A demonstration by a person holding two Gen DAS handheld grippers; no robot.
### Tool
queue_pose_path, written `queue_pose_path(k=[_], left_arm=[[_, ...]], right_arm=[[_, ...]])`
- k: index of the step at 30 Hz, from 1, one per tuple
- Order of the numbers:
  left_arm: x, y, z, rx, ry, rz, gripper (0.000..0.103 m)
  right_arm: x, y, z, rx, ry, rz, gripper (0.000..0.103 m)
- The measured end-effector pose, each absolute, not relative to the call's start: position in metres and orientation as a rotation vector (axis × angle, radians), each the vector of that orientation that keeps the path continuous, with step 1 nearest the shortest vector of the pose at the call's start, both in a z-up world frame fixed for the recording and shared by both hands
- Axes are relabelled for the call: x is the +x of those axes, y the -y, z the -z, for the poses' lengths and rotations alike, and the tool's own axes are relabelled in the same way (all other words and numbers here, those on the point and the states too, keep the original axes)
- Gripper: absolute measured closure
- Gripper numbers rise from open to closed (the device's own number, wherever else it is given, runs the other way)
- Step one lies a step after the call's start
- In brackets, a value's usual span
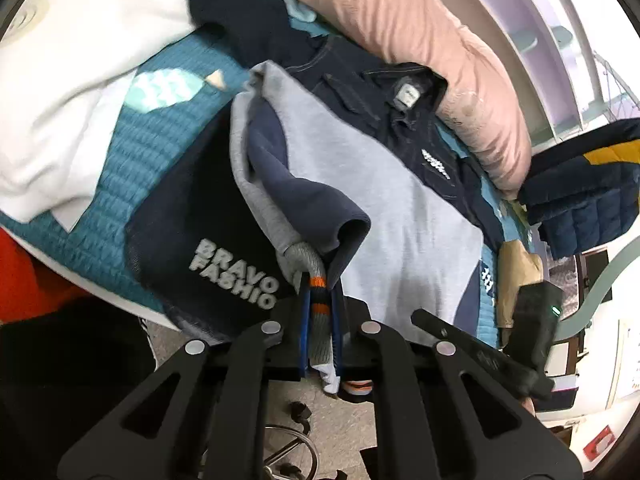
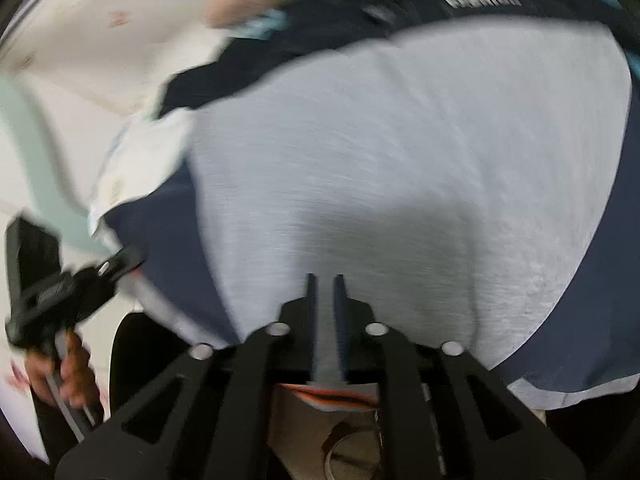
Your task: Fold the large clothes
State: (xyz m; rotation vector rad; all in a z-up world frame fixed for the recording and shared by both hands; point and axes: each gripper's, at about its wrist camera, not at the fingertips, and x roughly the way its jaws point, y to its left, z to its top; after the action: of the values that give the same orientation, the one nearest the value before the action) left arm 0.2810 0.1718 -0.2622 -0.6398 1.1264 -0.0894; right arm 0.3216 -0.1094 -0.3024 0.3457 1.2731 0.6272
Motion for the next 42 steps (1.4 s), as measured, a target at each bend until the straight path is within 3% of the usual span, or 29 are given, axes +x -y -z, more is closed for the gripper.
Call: queue_pose_path(k=[2, 5, 20, 21, 23, 24, 33, 42], left_arm=[[0.284, -0.168, 0.260, -0.651, -1.126, 0.098, 0.095], [0.289, -0.164, 0.257, -0.667, -1.126, 0.101, 0.095], [0.294, -0.152, 0.241, -0.650, -1.110, 0.152, 0.095], [0.295, -0.149, 0.240, -0.638, -1.110, 0.152, 0.096], [0.296, -0.145, 0.237, -0.628, -1.102, 0.169, 0.096], [0.298, -0.141, 0.235, -0.624, -1.101, 0.182, 0.096], [0.303, -0.091, 0.187, -0.470, -0.936, 0.322, 0.095], [0.345, -0.023, 0.250, -0.394, -1.119, 0.361, 0.095]], right_arm=[[0.312, 0.101, 0.283, 0.297, -1.208, -0.672, 0.059], [0.296, 0.079, 0.259, 0.202, -1.127, -0.757, 0.052], [0.305, -0.021, 0.271, 0.014, -1.045, -0.821, 0.048], [0.309, -0.025, 0.273, 0.003, -1.043, -0.801, 0.050], [0.315, -0.025, 0.274, 0.036, -1.044, -0.804, 0.084], [0.318, -0.020, 0.275, 0.041, -1.049, -0.767, 0.088], [0.331, 0.091, 0.256, 0.365, -0.984, -0.587, 0.089], [0.313, 0.218, 0.261, 0.528, -0.917, -0.300, 0.089]])
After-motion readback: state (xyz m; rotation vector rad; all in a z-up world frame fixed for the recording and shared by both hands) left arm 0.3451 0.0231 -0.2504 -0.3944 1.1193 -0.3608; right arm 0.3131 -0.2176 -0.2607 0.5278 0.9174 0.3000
